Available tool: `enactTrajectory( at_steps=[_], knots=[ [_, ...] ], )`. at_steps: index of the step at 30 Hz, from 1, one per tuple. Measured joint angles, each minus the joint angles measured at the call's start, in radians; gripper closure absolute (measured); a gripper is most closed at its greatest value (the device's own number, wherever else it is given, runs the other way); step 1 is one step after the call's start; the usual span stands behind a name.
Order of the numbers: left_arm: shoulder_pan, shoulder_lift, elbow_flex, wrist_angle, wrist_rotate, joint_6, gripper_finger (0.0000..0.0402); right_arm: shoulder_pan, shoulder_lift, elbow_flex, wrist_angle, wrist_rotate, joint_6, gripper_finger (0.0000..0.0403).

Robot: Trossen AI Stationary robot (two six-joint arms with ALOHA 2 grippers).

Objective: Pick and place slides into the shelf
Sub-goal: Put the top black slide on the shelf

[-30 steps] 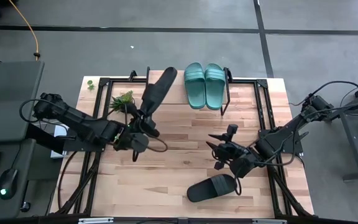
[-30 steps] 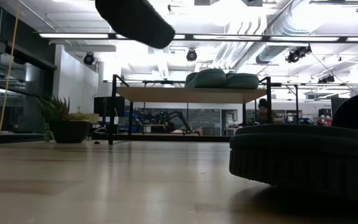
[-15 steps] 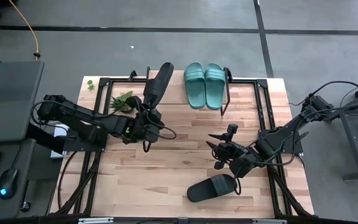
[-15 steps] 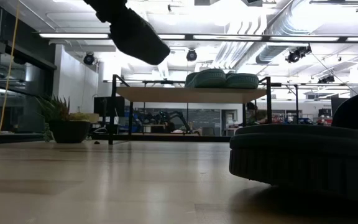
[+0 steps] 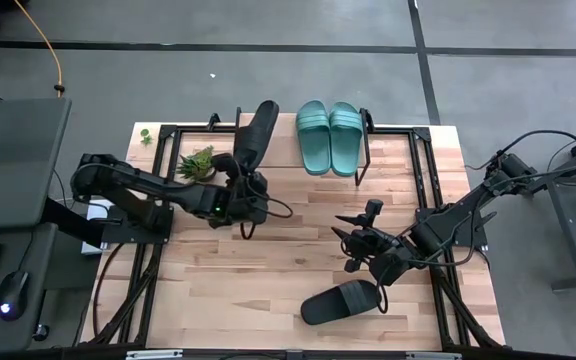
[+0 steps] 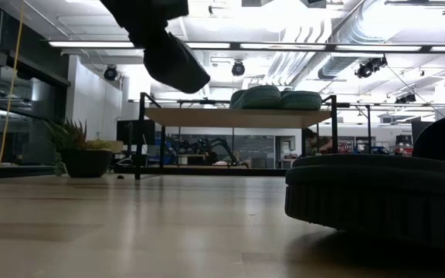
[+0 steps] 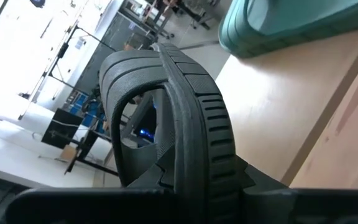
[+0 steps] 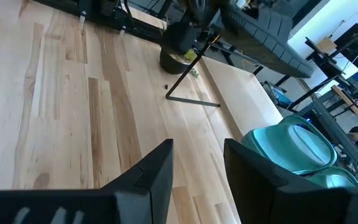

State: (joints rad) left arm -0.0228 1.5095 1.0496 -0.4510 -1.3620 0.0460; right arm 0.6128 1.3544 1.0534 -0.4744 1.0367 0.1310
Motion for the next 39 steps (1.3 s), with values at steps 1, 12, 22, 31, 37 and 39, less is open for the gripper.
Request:
enactTrajectory(
  at_steps=[1,12,22,31,37,39],
  knots=[
    [0.006,0.006,0.0,0.0,0.0,0.0,0.0364,0.0,0.0,0.0,0.0,0.0,0.0,0.0272],
    [0.019,0.046,0.0,0.0,0.009,0.01,0.0364,0.0,0.0,0.0,0.0,0.0,0.0,0.0272],
    [0.043,0.046,0.0,-0.034,0.011,-0.009,0.0364,0.0,0.0,0.0,0.0,-0.015,0.003,0.0272],
    [0.092,0.045,0.0,-0.106,0.064,-0.085,0.0364,0.0,0.0,0.0,0.001,-0.023,0.003,0.0272],
    [0.095,0.044,0.0,-0.106,0.075,-0.09,0.0364,0.0,0.0,0.0,0.001,-0.023,0.003,0.0272],
    [0.095,0.044,0.0,-0.107,0.075,-0.1,0.0364,0.0,0.0,0.0,0.0,-0.023,0.003,0.0272]
  ],
)
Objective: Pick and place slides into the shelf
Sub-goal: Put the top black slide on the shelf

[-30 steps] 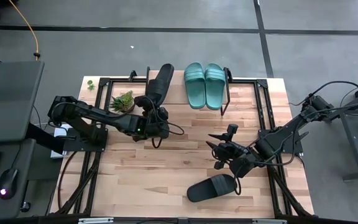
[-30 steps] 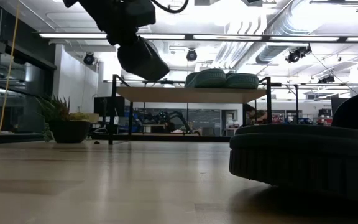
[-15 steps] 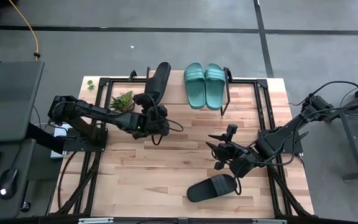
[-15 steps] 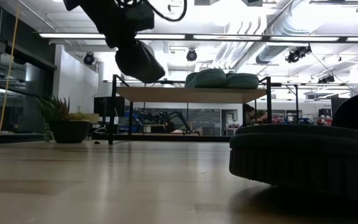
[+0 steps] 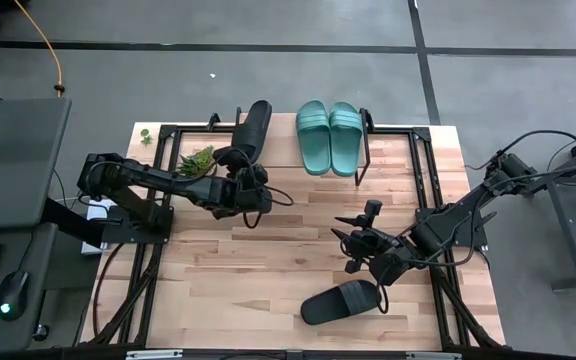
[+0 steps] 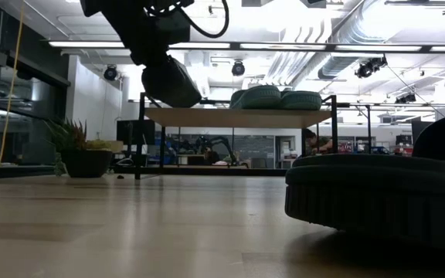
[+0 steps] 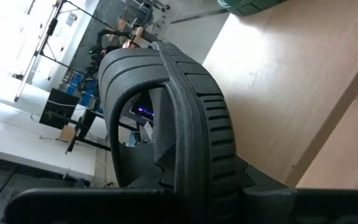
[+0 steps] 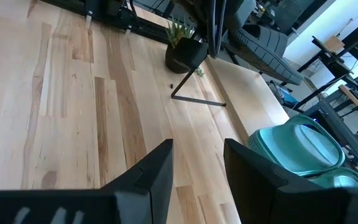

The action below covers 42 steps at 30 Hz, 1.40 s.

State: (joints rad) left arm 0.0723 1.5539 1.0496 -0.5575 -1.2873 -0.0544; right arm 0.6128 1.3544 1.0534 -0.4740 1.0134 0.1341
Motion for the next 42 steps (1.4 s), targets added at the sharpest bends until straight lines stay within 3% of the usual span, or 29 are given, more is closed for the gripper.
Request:
enactTrajectory(
  at_steps=[19,42],
  knots=[
    [0.0,0.013,0.002,-0.02,0.047,0.019,0.0364,0.0,0.0,0.0,0.0,0.0,0.0,0.0272],
    [0.0,0.047,0.001,-0.016,0.013,-0.003,0.0364,-0.005,0.0,0.0,0.0,-0.005,0.008,0.0272]
  ],
)
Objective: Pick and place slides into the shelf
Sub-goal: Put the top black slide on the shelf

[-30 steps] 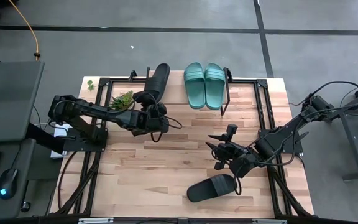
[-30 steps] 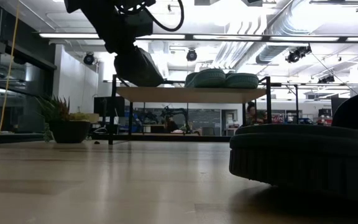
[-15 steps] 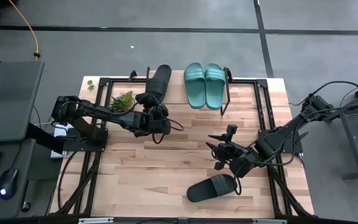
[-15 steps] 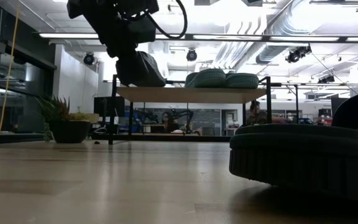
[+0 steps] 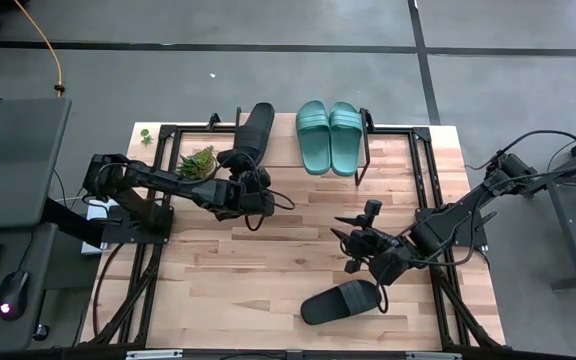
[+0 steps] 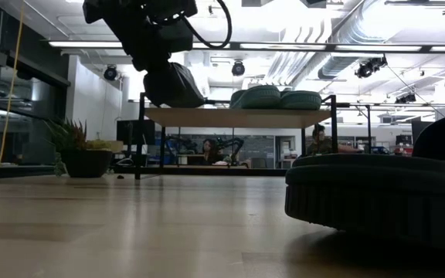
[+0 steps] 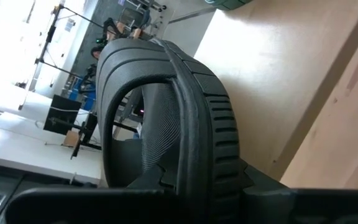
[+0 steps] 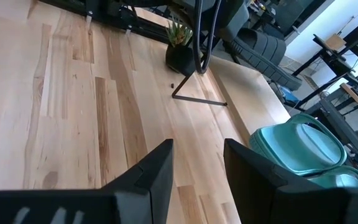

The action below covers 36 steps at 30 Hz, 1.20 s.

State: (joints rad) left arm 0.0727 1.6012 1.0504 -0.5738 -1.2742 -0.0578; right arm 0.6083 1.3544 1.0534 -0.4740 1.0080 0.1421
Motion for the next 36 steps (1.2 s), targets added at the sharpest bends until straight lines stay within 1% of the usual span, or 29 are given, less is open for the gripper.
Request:
enactTrajectory(
  at_steps=[10,14,20,24,36],
  knots=[
    [0.0,0.0,0.0,-0.002,-0.009,-0.006,0.0364,0.0,0.0,0.0,0.0,-0.006,0.0,0.0272],
    [0.0,0.0,0.0,-0.001,0.01,-0.017,0.0364,0.0,0.0,0.0,0.0,-0.011,0.0,0.0272],
    [0.0,0.0,0.0,0.0,0.008,-0.026,0.036,0.0,0.0,0.0,0.0,-0.01,0.01,0.0272],
    [0.0,0.001,-0.001,0.0,0.028,-0.029,0.0332,0.0,0.0,0.0,0.0,-0.01,0.009,0.0272],
    [0.0,0.002,-0.002,-0.004,0.068,0.008,0.0205,0.0,0.0,0.0,0.0,-0.01,0.008,0.0272]
  ],
)
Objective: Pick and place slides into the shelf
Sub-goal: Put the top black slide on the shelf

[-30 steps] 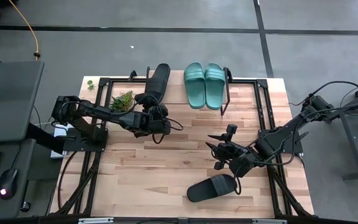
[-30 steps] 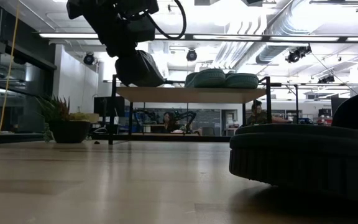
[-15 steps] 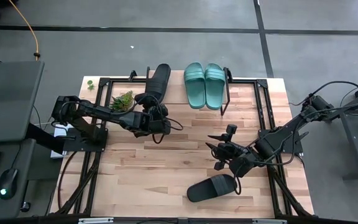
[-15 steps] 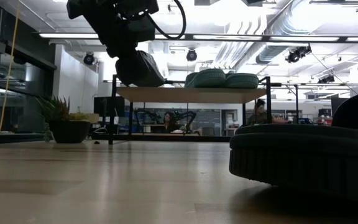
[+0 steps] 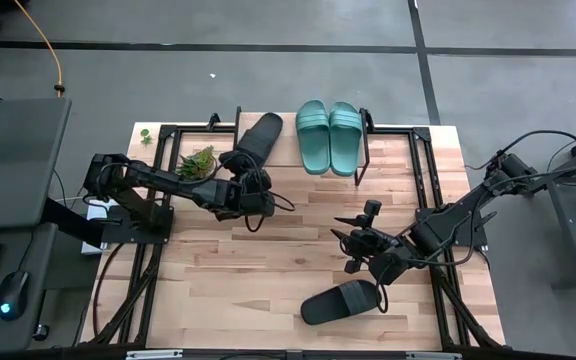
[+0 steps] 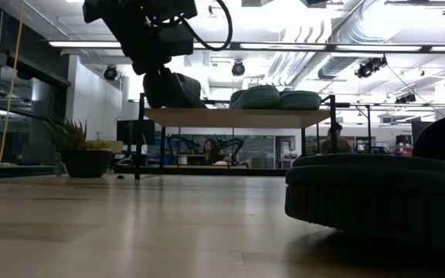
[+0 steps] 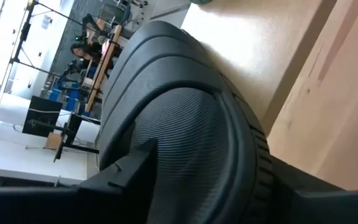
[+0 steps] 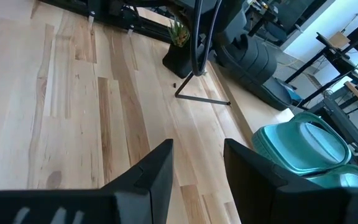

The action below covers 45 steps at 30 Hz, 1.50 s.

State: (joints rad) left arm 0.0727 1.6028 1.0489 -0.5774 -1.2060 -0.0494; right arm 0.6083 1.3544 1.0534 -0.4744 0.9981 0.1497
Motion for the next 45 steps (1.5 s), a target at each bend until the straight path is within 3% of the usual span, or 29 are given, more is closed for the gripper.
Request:
enactTrajectory(
  at_steps=[7,17,37,45],
  knots=[
    [-0.001,0.0,0.017,-0.002,0.011,0.016,0.0149,0.0,0.0,0.0,0.0,0.0,0.0,0.0272],
    [-0.001,0.0,0.072,-0.033,0.204,0.006,0.0109,0.0,0.0,0.0,0.0,-0.009,0.007,0.0272],
    [-0.001,-0.083,0.072,-0.079,0.397,-0.061,0.0113,0.0,0.0,0.0,0.0,-0.038,0.018,0.0272],
    [-0.041,-0.154,0.072,-0.07,0.448,-0.069,0.0131,-0.06,0.0,0.0,0.0,-0.076,0.06,0.0272]
  ],
)
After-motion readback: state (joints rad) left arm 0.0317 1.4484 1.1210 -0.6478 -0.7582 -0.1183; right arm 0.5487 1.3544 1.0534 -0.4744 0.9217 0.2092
